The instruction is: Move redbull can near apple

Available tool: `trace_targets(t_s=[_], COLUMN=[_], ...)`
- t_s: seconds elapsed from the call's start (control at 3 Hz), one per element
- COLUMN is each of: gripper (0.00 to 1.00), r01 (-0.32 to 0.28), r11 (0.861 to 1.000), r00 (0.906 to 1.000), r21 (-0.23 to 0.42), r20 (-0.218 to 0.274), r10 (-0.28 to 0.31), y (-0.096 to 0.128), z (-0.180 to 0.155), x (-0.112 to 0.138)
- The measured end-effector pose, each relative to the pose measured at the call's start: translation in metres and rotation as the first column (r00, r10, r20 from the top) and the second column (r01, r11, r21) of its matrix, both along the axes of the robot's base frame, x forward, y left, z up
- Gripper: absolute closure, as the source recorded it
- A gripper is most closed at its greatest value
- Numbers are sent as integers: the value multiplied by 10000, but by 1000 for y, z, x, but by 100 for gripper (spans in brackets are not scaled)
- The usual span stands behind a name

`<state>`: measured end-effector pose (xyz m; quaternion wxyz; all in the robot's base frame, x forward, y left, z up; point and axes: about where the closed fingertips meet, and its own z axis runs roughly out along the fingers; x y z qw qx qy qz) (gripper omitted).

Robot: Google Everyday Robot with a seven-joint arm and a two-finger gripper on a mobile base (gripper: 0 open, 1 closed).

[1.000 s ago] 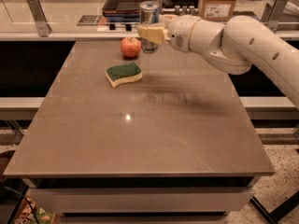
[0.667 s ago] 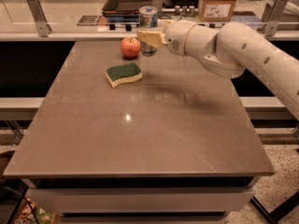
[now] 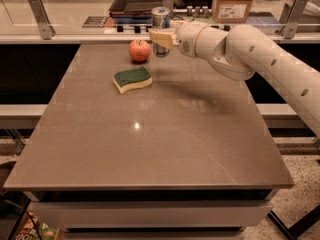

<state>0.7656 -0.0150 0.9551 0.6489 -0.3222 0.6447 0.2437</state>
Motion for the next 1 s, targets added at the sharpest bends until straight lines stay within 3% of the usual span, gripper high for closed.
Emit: trace_targets(t_s=[1.0], gripper=[100], r01=[194], r11=[9994], r00=[9989], r21=[-273], r20=[-428], r10=[-206], y=[-6], z=[-26], x=[45])
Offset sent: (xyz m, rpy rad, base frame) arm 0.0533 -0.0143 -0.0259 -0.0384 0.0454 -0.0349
